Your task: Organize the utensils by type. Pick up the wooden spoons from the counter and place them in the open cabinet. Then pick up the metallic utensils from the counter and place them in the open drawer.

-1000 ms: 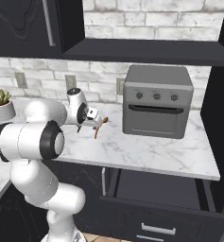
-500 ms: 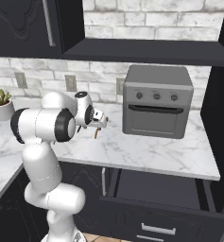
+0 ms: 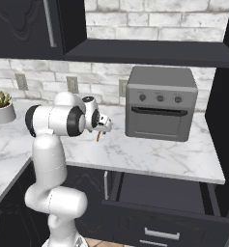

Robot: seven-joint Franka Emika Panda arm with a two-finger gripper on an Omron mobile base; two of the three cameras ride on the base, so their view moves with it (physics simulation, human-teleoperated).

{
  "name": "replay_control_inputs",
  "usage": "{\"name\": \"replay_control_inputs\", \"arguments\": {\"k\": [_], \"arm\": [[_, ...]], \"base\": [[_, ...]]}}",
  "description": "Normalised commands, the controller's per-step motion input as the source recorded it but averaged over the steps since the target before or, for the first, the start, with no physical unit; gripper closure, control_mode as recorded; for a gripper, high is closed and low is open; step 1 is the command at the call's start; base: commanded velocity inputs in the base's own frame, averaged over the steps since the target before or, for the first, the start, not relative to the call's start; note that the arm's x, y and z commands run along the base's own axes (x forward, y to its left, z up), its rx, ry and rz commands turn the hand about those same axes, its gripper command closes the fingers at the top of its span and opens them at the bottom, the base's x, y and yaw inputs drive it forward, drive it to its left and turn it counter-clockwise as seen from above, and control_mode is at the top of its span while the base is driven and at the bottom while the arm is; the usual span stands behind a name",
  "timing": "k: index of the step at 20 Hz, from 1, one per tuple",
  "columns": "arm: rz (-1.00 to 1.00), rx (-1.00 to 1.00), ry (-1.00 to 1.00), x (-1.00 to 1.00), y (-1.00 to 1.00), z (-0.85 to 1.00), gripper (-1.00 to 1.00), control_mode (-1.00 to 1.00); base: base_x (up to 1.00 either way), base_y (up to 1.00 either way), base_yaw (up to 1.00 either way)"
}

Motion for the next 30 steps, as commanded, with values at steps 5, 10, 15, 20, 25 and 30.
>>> {"name": "replay_control_inputs", "arguments": {"k": [5,10,15,20,25,30], "arm": [[-0.03,0.0,0.01,0.27,0.0,-0.26,-1.0,-1.0],[-0.04,0.0,0.0,0.28,0.0,-0.26,-1.0,-1.0],[-0.02,0.03,0.0,0.27,0.0,-0.25,-1.0,-1.0],[-0.02,0.02,0.0,0.11,-0.06,-0.35,1.0,-1.0],[-0.05,0.0,0.0,0.0,-0.29,-0.64,1.0,-1.0],[-0.01,0.02,0.0,-0.13,-0.42,-0.54,1.0,-1.0]], "base": [[0.0,0.0,0.0],[0.0,0.0,0.0],[0.0,0.0,0.0],[0.0,0.0,0.0],[0.0,0.0,0.0],[0.0,0.0,0.0]]}}
